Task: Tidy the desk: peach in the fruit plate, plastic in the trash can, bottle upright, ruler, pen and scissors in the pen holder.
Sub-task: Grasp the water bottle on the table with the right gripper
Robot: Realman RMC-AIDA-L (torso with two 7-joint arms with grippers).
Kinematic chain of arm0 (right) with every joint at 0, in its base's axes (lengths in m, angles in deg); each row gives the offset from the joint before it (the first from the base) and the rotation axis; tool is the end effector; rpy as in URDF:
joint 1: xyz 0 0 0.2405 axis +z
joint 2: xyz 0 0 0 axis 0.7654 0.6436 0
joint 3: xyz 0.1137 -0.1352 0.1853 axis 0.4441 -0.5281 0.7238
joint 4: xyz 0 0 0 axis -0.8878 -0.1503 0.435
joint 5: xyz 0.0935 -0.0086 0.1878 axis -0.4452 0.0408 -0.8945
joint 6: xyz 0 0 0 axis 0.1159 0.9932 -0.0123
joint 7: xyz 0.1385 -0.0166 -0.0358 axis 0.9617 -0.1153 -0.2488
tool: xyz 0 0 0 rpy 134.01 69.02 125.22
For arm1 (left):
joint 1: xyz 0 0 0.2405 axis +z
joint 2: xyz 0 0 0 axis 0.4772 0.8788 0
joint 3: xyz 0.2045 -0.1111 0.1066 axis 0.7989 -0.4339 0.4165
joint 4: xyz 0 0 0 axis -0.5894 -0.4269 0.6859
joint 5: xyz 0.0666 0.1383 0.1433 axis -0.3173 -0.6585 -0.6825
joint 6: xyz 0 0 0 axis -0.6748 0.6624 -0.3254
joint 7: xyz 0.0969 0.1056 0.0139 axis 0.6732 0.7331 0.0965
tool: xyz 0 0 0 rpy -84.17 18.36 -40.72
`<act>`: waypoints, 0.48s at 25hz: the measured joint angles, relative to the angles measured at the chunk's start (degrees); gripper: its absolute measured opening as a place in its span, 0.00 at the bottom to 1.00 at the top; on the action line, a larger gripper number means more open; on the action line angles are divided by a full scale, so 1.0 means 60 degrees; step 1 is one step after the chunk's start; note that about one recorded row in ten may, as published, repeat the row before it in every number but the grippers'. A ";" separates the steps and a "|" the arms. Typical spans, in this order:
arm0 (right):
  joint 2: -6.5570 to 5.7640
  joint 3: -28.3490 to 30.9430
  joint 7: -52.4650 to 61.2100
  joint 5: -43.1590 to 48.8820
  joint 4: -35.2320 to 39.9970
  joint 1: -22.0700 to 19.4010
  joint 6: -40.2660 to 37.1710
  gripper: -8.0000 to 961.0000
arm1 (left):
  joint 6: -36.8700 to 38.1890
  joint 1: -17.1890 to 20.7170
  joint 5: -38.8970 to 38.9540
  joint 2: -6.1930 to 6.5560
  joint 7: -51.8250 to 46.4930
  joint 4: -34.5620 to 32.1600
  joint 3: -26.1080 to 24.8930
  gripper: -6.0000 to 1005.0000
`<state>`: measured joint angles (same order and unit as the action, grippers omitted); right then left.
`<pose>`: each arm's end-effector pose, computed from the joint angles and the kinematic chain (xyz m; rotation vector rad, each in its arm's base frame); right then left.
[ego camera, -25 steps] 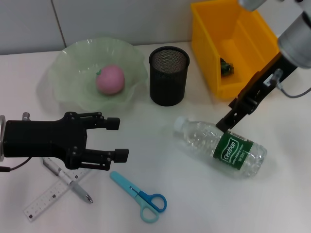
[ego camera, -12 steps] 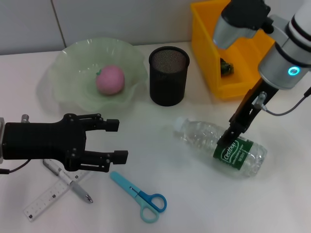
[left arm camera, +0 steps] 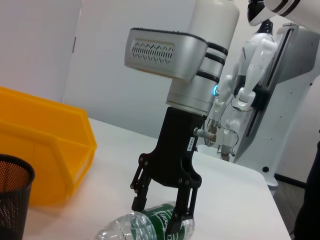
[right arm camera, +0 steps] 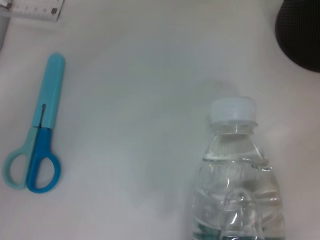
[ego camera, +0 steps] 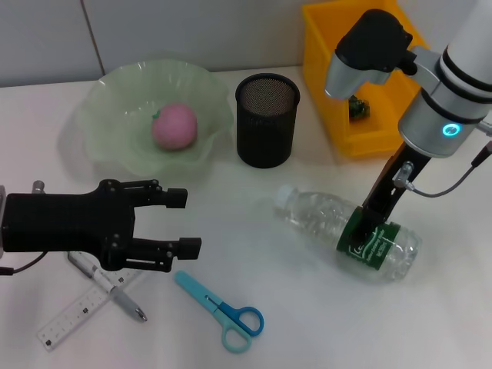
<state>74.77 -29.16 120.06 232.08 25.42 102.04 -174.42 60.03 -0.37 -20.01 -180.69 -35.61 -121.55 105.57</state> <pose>0.1722 0.3823 -0.0034 -2.7247 0.8884 -0.7946 -0.2219 0.3130 0.0167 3.0022 0.4957 0.7502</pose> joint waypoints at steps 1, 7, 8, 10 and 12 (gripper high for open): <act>0.0007 -0.0040 0.0000 0.0002 -0.0045 0.0000 0.0050 0.81 | 0.0000 -0.0004 0.0001 0.0000 -0.0002 0.0000 0.0000 0.85; 0.0062 -0.0315 0.0000 0.0006 -0.0428 0.0004 0.0404 0.81 | 0.0000 -0.0054 -0.0002 0.0000 -0.0006 0.0000 0.0000 0.85; 0.0062 -0.0356 0.0000 0.0006 -0.0498 0.0009 0.0472 0.81 | 0.0000 -0.0058 -0.0003 0.0000 -0.0007 0.0001 0.0000 0.85; 0.0067 -0.0399 0.0000 0.0006 -0.0627 0.0018 0.0575 0.81 | -0.0001 -0.0059 -0.0002 0.0004 -0.0007 0.0000 0.0000 0.85; 0.0082 -0.0413 0.0000 0.0007 -0.0887 0.0054 0.0736 0.81 | -0.0001 -0.0060 -0.0002 0.0011 -0.0002 0.0000 -0.0001 0.85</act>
<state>75.26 -31.64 120.06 232.12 20.10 102.36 -170.01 60.02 -0.73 -20.02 -180.63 -35.63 -121.54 105.57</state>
